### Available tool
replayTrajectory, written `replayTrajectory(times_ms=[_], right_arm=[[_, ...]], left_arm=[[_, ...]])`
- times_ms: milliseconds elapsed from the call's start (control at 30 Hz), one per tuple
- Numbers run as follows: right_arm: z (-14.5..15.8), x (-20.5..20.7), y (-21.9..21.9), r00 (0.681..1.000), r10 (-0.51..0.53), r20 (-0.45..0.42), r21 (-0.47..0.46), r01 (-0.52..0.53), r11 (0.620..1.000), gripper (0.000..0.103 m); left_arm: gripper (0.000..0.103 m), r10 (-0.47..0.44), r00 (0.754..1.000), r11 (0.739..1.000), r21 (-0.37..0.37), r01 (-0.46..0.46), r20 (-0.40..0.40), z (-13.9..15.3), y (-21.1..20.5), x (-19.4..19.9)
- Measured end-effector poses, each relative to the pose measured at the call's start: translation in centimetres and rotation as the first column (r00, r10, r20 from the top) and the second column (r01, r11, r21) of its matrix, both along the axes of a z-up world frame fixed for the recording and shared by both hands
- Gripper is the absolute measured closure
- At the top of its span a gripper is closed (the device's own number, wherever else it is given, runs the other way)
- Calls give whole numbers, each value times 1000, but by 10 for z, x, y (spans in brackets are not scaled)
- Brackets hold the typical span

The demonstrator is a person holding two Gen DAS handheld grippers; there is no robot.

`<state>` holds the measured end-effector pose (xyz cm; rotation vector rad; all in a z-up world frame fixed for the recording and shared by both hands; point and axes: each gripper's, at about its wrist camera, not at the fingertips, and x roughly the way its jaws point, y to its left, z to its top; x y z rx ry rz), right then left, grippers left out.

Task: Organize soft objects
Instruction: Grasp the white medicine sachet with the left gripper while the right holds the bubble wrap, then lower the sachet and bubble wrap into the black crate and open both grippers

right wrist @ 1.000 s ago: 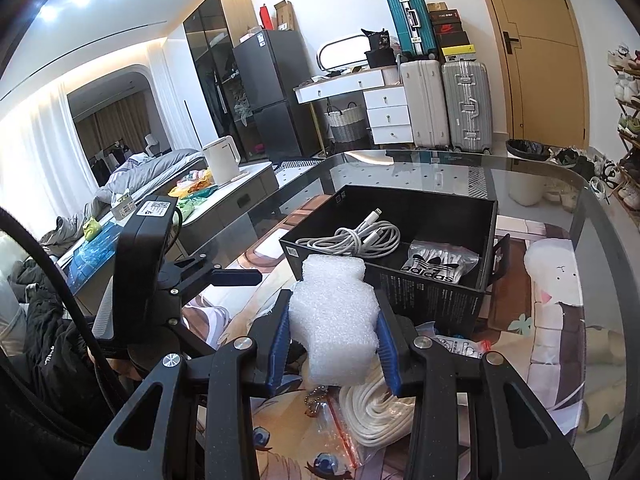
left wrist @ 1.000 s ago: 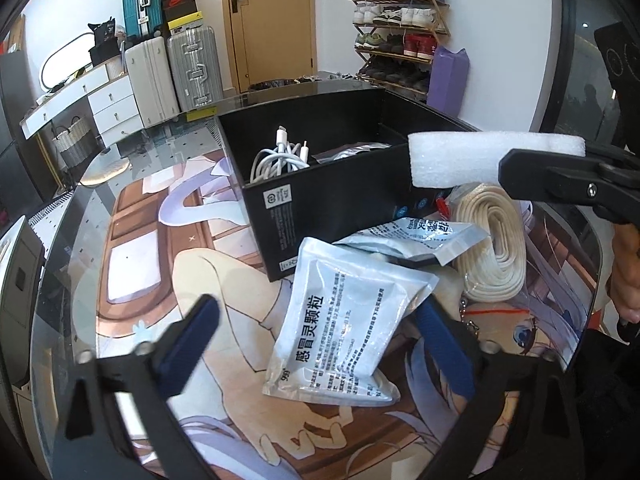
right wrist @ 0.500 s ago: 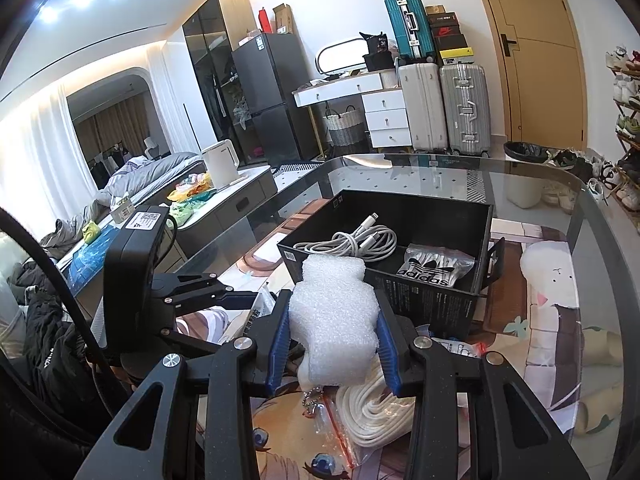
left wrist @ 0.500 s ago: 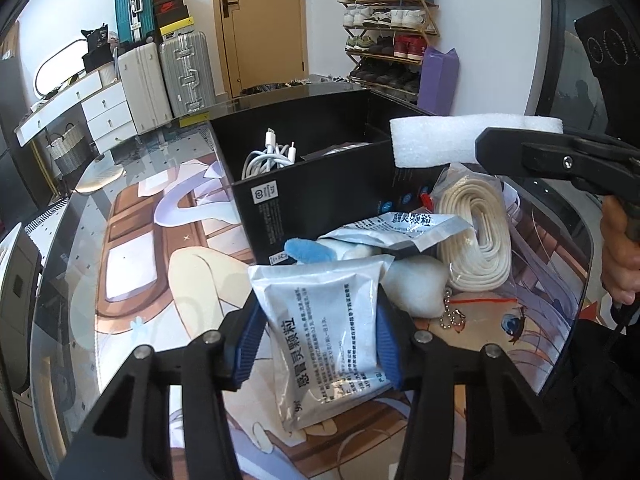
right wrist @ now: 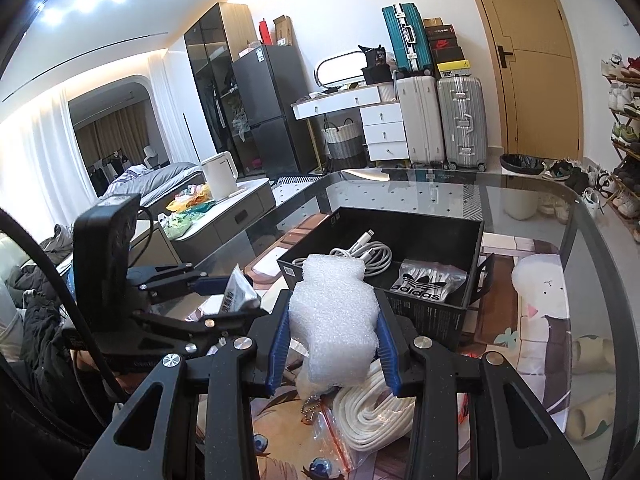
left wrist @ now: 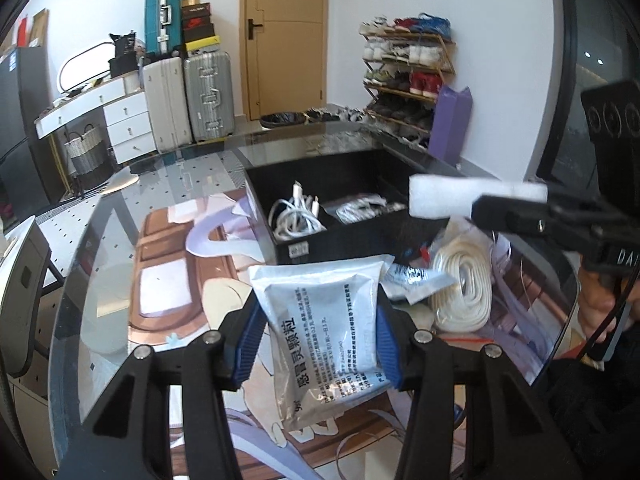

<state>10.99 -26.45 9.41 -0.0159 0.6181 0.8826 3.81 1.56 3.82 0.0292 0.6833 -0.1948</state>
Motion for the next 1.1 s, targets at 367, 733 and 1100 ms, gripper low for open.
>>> replayTrajectory(times_ms=[367, 733, 1100], right_arm=[[8, -3, -8, 999, -30, 29, 14, 30, 999, 64], [15, 0, -15, 996, -73, 53, 4, 73, 997, 64], [17, 12, -16, 993, -102, 56, -20, 103, 994, 64]], left_arm=[[54, 64, 997, 998, -33, -62, 45, 21, 4, 2], [54, 86, 993, 995, -62, -82, 79, 30, 4, 13], [54, 88, 990, 995, -47, -83, 114, 35, -1, 36]])
